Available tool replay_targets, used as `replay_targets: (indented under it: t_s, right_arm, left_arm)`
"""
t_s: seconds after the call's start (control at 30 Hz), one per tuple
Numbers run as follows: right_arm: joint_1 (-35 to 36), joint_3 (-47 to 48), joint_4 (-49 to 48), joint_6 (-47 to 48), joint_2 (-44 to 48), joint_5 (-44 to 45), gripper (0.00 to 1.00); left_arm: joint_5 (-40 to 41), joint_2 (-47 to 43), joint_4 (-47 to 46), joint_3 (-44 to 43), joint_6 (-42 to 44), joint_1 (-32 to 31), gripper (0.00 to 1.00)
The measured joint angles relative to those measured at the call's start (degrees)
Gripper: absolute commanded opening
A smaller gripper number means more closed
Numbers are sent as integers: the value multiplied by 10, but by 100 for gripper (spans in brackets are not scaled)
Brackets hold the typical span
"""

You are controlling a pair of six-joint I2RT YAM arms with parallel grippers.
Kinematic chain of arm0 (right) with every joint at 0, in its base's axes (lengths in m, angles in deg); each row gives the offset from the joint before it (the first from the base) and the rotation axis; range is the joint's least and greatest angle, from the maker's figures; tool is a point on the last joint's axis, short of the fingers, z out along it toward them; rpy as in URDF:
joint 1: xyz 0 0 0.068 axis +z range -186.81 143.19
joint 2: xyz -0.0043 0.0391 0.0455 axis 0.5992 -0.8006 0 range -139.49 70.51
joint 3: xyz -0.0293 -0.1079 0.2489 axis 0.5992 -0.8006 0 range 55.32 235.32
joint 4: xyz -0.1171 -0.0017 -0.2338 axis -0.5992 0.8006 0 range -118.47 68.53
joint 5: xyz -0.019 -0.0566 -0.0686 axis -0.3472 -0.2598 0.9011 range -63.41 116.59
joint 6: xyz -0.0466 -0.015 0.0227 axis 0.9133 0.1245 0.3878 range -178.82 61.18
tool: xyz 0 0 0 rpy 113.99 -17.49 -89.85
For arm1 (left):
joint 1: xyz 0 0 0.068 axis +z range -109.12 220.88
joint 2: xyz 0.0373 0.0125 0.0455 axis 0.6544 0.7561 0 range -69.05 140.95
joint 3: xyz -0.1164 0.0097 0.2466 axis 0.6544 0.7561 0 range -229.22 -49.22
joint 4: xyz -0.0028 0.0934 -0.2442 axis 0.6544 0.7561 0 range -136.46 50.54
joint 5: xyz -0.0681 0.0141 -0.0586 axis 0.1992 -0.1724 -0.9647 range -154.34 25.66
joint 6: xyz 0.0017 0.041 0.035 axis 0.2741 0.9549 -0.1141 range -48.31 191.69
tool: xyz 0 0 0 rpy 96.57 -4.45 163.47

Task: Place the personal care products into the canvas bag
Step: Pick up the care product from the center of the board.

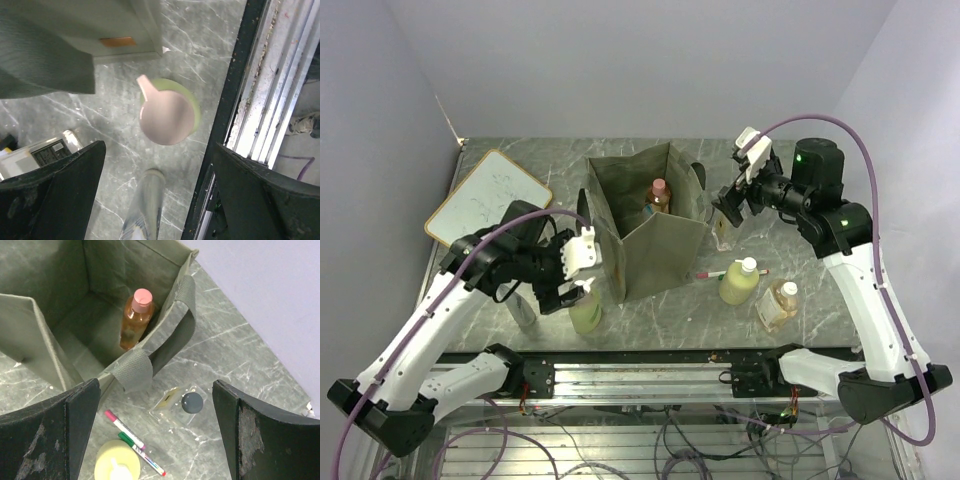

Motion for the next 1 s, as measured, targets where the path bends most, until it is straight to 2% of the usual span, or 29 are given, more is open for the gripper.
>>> replay_targets:
  t_s: [0.27, 0.6, 1.0]
  right_arm:
    - [-19, -4, 0, 0, -8, -6, 94]
    - [-21, -8, 0, 0, -13, -6, 94]
    - [-22, -8, -1, 0, -30, -5, 94]
  left_arm:
    - [25, 1, -10, 44, 1, -50, 99]
    - [53, 18, -84, 88, -33, -71, 100]
    - [80, 28, -130, 95, -55, -83, 75]
